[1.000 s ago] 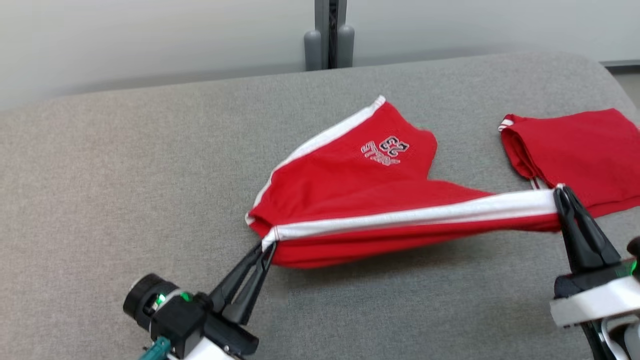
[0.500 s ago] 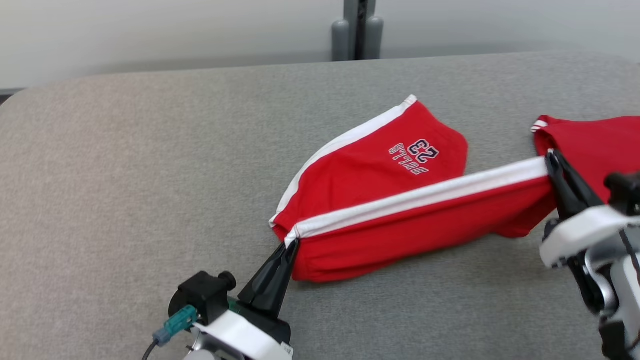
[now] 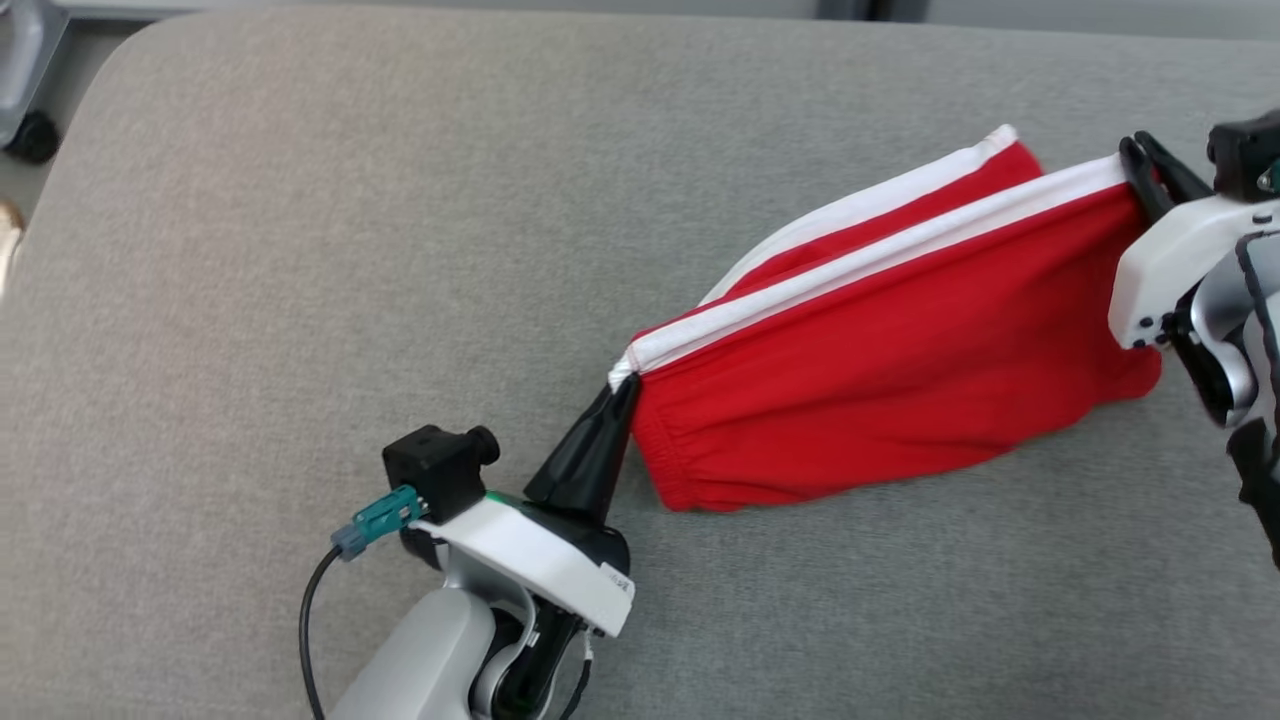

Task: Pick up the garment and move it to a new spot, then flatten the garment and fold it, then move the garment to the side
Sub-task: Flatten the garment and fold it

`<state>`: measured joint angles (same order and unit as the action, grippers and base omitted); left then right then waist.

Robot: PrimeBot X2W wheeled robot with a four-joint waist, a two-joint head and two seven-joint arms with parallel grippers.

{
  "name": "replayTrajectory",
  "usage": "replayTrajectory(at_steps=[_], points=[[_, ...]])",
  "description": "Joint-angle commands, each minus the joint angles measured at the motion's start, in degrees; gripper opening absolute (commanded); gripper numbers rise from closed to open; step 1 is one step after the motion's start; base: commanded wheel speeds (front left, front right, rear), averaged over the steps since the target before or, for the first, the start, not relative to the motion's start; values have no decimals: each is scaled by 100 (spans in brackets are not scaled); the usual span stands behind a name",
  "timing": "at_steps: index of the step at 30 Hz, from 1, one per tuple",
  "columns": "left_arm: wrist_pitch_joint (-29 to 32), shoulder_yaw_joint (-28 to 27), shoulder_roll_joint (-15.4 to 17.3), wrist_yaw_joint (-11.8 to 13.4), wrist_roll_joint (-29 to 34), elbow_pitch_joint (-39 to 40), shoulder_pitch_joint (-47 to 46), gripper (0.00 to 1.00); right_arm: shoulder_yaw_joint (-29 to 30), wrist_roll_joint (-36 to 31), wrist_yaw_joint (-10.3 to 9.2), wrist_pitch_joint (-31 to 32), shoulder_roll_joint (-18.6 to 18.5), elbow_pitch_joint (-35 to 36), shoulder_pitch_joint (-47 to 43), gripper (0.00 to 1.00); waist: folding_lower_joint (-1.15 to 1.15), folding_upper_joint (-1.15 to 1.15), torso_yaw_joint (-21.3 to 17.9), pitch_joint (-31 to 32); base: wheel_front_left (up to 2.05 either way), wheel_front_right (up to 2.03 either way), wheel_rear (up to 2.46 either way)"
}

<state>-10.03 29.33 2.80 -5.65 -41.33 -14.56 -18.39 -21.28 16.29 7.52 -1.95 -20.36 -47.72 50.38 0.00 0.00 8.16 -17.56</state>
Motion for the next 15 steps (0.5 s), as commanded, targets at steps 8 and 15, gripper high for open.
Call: replayTrajectory(at_steps=[8,15], points=[[-236,745,30,325,-722,-330,-789,0,-653,42,-4,-281,-115,-1107,939,0,0,0,571,-571,0,0,0],[-322,1142,28,618,-1066,-742,-1226,0,-1096,27,-4,-559,-90,-1681,1323,0,0,0,625,-720,0,0,0]])
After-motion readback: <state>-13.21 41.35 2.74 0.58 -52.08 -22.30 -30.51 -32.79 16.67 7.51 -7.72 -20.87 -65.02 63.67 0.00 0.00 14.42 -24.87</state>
